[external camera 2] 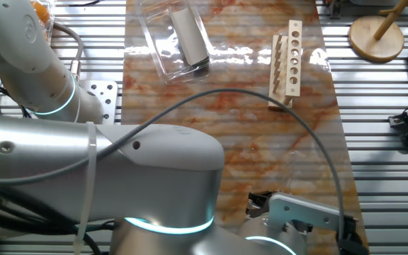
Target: Pour out the test tube
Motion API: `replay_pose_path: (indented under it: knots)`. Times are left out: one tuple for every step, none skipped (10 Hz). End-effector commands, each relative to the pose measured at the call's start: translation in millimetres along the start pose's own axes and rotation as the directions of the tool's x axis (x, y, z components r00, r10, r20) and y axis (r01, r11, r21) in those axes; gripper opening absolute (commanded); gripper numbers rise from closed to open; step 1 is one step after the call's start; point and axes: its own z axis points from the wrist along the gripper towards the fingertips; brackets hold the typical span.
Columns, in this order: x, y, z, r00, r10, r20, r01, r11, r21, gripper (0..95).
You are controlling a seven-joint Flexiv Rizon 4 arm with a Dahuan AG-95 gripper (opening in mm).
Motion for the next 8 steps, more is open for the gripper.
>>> replay_pose_path:
  knots:
    - [-0.7, 0.0, 1.1, 1.000, 0.004, 0.006, -0.004, 1.000, 0.007, 0.0]
    - [-0.3, 0.1, 2.8, 1.000, 0.005, 0.014, -0.005, 1.000, 0.011, 0.0]
    - [0.0, 0.2, 3.8, 1.000, 0.006, 0.016, -0.006, 1.000, 0.013, 0.0]
    - [0.4, 0.2, 4.6, 1.000, 0.007, 0.018, -0.007, 1.000, 0.014, 0.0]
    - [0.8, 0.1, 5.3, 1.000, 0.012, 0.026, -0.012, 1.000, 0.015, 0.0]
    - [0.5, 0.3, 6.4, 0.999, 0.018, 0.032, -0.018, 1.000, 0.018, 0.0]
    - [-0.1, 0.7, 7.5, 0.999, 0.024, 0.035, -0.025, 1.000, 0.019, 0.0]
    - [-0.8, 1.0, 8.4, 0.999, 0.026, 0.036, -0.026, 0.999, 0.020, 0.0]
